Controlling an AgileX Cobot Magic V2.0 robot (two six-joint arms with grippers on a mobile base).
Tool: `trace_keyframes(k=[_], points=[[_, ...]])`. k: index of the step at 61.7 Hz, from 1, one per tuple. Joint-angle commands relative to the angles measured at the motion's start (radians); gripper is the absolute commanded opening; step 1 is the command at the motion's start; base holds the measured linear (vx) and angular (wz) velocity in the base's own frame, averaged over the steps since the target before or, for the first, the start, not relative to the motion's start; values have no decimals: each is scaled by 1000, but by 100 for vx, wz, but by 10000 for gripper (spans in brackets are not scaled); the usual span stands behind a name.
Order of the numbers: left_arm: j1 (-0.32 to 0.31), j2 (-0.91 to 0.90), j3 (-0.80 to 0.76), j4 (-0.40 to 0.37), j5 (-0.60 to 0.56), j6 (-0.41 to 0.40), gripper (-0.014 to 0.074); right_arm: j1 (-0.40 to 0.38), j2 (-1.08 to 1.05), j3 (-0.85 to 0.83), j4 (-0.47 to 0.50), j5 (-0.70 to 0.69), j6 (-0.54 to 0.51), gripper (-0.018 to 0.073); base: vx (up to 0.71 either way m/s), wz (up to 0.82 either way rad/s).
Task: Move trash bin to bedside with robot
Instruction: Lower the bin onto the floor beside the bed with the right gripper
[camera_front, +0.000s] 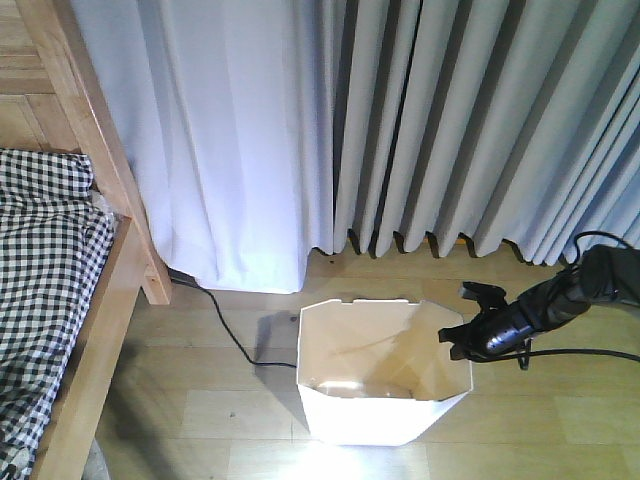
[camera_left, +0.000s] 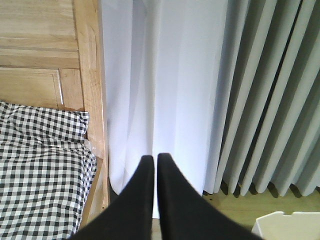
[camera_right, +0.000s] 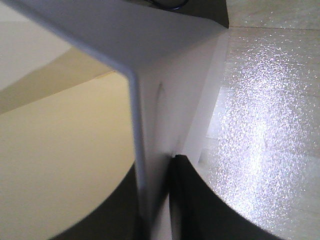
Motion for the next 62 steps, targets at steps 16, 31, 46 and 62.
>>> trace_keyframes(k=[16,31,46,62], points=[[-6,-14,19,-4,-69,-6,-6,33,-24,-99,4,91,54,69,0,0],[-6,-14,19,-4,-69,-6,-6,33,-24,-98,-20,64,55,137,0,0],[-6,-14,19,-4,-69,-6,-6,33,-24,-98,-27,48,55,274,0,0],[-6,-14,19,-4,-69,-6,-6,33,-24,-98,-64,17,106,475,0,0]])
